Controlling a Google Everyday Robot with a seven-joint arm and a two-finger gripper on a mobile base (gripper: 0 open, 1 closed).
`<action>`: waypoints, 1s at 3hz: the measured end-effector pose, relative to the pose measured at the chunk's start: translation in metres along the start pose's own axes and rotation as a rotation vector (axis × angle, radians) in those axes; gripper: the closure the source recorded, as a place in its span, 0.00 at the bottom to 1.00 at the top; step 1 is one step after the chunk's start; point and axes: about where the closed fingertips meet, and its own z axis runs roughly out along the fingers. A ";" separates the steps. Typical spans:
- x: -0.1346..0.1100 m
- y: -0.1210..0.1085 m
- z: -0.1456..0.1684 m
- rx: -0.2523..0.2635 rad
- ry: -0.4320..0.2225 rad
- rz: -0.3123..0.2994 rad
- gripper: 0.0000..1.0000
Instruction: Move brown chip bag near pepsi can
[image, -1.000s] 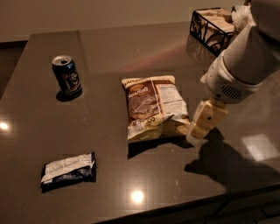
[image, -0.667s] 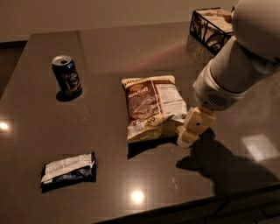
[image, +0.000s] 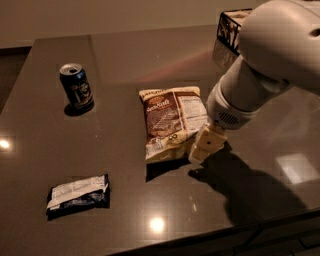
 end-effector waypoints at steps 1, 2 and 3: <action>-0.007 -0.007 0.006 0.006 0.001 0.012 0.39; -0.013 -0.016 0.008 0.006 -0.001 0.015 0.62; -0.030 -0.023 -0.001 0.011 -0.033 -0.002 0.86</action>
Offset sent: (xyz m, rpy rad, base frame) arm 0.0355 0.0063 0.0000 0.0085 0.0004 -0.0233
